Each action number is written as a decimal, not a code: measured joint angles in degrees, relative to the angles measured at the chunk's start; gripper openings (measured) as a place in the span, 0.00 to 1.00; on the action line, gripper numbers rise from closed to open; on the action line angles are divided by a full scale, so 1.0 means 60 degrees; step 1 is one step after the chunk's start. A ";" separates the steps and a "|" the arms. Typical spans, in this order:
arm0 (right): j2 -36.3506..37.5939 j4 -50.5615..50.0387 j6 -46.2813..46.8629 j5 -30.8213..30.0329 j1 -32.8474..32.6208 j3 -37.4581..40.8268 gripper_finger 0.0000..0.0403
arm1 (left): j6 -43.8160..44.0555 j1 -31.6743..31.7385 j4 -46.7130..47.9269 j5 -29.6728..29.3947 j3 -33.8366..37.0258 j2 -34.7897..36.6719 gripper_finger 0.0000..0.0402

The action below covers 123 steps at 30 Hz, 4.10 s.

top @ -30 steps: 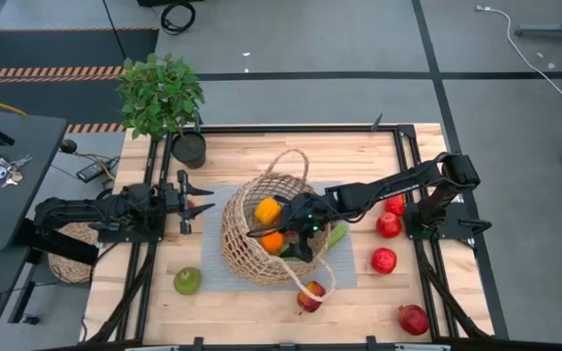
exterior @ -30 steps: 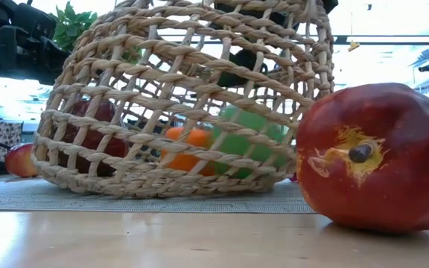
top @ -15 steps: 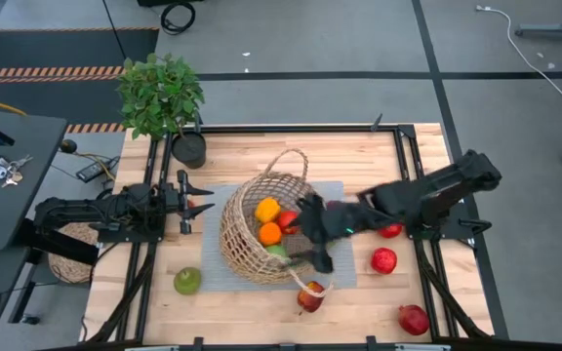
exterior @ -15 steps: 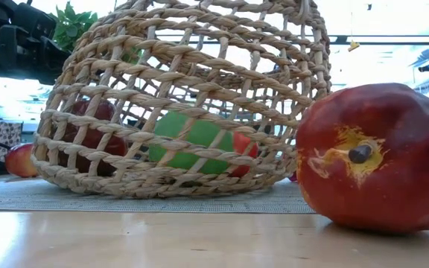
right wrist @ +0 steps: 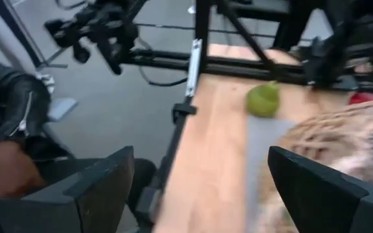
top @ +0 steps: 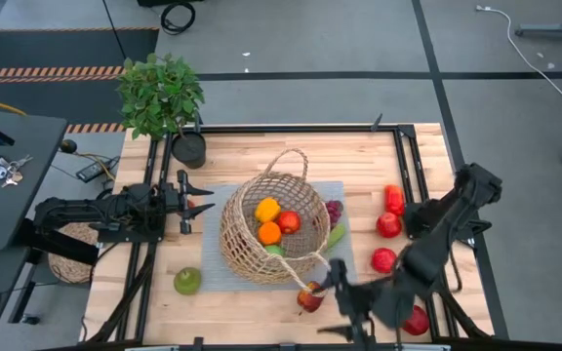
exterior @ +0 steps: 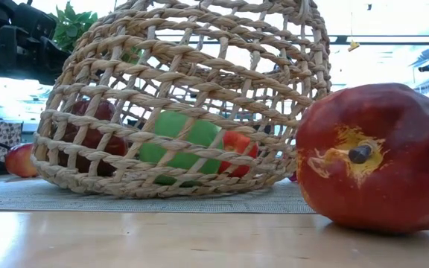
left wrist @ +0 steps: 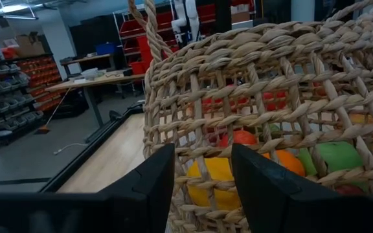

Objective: Build produce basket
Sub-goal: Put the dark red apple into the brown basket

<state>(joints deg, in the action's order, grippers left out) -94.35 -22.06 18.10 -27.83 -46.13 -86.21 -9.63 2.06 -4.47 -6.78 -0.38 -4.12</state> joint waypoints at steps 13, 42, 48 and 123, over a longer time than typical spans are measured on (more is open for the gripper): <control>-0.1638 0.1167 0.0350 -0.0622 -0.1060 0.0003 0.89 | -0.0002 -0.0001 0.0000 0.0002 0.0000 0.0000 0.40; -0.3810 -0.0916 0.2045 -0.1234 -0.0586 0.0650 0.88 | -0.0001 0.0001 0.0001 -0.0001 -0.0001 0.0000 0.40; -0.3837 -0.0890 0.0598 -0.0825 -0.0123 0.0669 0.94 | 0.0000 0.0001 -0.0004 -0.0001 0.0000 0.0000 0.40; 0.0391 -0.7348 0.5169 0.2063 0.0076 0.1332 0.81 | 0.0000 0.0001 0.0000 -0.0001 -0.0001 0.0000 0.40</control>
<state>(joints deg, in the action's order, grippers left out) -92.00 -66.15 49.12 -15.45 -45.67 -78.22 -9.63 2.07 -4.47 -6.79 -0.39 -4.12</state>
